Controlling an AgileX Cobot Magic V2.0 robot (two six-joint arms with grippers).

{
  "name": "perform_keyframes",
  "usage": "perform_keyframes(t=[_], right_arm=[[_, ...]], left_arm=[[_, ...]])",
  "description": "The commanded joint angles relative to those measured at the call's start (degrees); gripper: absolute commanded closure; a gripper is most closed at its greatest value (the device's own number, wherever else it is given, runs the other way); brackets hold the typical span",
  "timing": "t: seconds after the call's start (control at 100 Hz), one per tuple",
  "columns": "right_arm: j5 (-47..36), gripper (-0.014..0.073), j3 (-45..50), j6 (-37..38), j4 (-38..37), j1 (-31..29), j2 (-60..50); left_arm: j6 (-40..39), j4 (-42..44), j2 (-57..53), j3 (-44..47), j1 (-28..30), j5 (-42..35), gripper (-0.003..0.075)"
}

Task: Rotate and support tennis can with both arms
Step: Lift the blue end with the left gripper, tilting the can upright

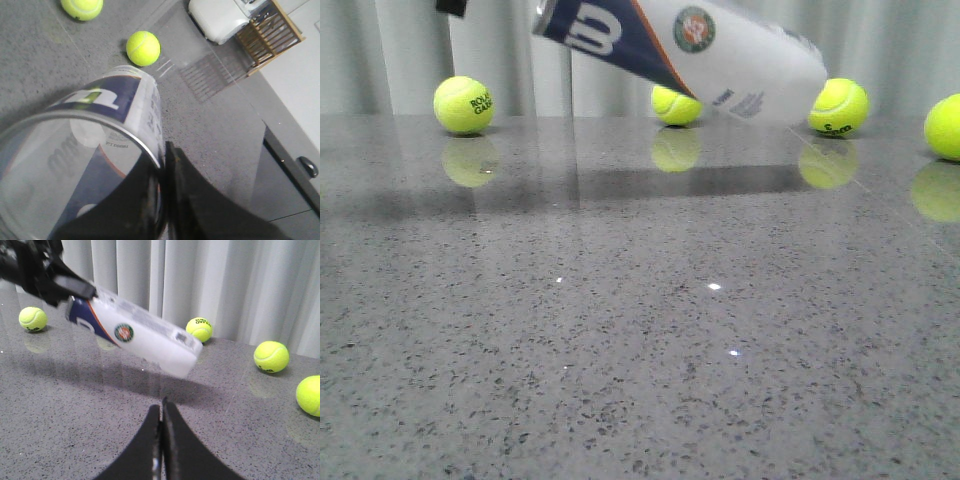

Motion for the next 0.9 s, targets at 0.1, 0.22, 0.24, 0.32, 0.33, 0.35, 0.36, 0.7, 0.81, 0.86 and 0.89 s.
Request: perform_keyframes(t=[0.1,0.22,0.24,0.32,0.33,0.35,0.36,0.7,0.81,0.86,0.89], right_arm=[[-4.35,0.0655,-1.3,0.14,-0.48,-0.31,0.55],[-4.35,0.0655,-1.3,0.14,-0.48,-0.31,0.55],[-4.35,0.0655,-1.3,0.14,-0.48,-0.31,0.55],[-4.35,0.0655,-1.3,0.14,-0.48,-0.31,0.55],[-4.35,0.0655,-1.3,0.14,-0.48,-0.31,0.55],[-4.35,0.0655,-1.3,0.14,-0.48,-0.31,0.55],[-4.35,0.0655,-1.3,0.14,-0.48,-0.31,0.55],[-4.35,0.0655,-1.3,0.14,-0.48,-0.31,0.55],[-4.35,0.0655,-1.3,0.14,-0.48,-0.31,0.55],[-4.35,0.0655,-1.3,0.14,-0.48,-0.31,0.55],[-4.35,0.0655,-1.3,0.14,-0.48,-0.31,0.55]], left_arm=[[-8.93,15.15,-8.8,-7.36,-0.41,-1.04,0.0739],[-16.62,30.83,-10.31,-12.03,-1.69,-0.17,0.0739],[-18.13,33.75,-10.3,-12.94,-1.99,0.26,0.0739],[-23.2,43.73,-9.96,-16.59,-4.58,2.84,0.0739],[-24.06,45.41,-9.9,-16.87,-4.85,3.09,0.0739],[-25.25,47.86,-9.79,-17.71,-5.71,3.85,0.0739],[-25.65,48.66,-9.79,-17.96,-6.3,4.07,0.0739],[-31.99,67.25,-6.81,-26.65,-17.08,16.02,0.0739],[-31.99,67.58,-6.55,-26.69,-17.66,16.02,0.0739],[-31.99,67.58,-6.32,-26.69,-17.66,16.02,0.0739],[-31.99,67.58,-6.21,-26.69,-17.66,16.02,0.0739]])
